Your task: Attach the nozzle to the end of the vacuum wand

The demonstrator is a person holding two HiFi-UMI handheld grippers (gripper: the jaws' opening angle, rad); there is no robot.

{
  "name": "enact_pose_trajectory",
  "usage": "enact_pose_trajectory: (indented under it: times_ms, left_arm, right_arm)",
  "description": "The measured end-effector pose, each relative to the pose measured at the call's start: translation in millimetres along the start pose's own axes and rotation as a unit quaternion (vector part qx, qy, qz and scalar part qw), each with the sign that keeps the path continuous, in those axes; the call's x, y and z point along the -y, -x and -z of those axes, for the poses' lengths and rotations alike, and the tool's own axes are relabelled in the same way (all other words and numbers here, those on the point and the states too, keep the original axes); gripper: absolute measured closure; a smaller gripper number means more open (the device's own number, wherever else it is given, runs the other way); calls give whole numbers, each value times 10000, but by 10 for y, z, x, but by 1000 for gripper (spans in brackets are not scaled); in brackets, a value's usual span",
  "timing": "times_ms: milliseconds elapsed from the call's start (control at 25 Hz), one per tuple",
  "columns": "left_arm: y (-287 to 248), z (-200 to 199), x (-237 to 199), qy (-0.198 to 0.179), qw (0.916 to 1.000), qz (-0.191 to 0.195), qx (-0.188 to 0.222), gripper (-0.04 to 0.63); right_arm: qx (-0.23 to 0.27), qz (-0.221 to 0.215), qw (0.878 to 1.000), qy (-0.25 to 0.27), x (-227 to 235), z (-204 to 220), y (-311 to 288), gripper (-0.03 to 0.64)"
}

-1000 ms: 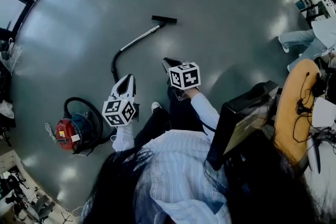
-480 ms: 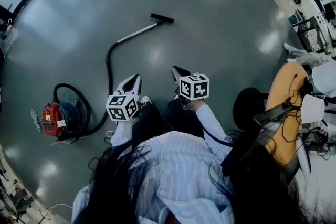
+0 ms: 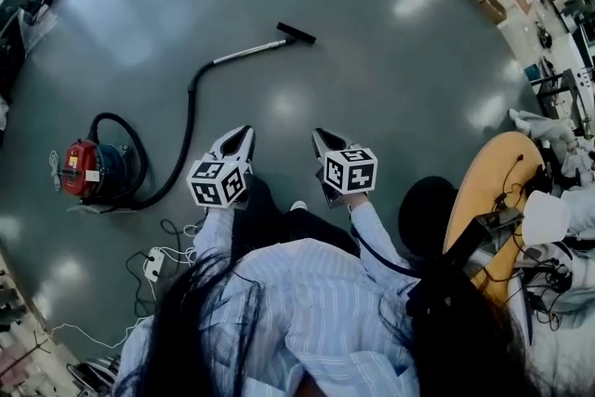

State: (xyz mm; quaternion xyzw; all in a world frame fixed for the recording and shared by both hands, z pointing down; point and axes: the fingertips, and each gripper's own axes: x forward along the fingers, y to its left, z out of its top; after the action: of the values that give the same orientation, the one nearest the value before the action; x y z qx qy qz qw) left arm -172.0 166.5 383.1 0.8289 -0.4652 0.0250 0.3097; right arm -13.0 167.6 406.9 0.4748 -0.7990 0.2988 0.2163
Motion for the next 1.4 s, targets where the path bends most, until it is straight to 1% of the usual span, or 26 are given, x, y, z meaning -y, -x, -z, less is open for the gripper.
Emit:
enact_pose_trajectory:
  times_ms: [120,280,400,560,760,920,1080,1280,1400]
  left_arm:
    - [125,287,420,82,10000,-51,-5,581]
    - [322,688,763,-30,9997,-210,-116,581]
    - [433,835,975,-99,9995,-285,-126,581]
    - [572,929,1173,-194,9993,-324,-74,581]
    - [699,1058,1274,-255,9989,-379,-106,581]
    - [741,1114,1280,-339,9982,-448,-230,581]
    - [717,1022,1254,-422,9979,-389,-286,581]
    - [639,931,1216,-242,9990,-267,-248,581]
    - [568,915,1219,-307,9987,-282,-292,581]
  right_arm:
    - [-1,-104,9999,-27,163,266,330,595]
    - [16,-261,9997,-34,238,551,600,595]
    - [54,-395,9992,15,234,652,789,595]
    - [132,-552,9984,50,173,776,964,595]
    - [184,-683,9975,27,121,924,1082,595]
    - [276,-711,9969,-191,161,997,1159,595]
    - [418,-558,9968,-384,244,1001,1206,595]
    - [521,-410,9965,-511,335,966,1184,595]
    - [506,-383,9966,-532,420,931,1153,595]
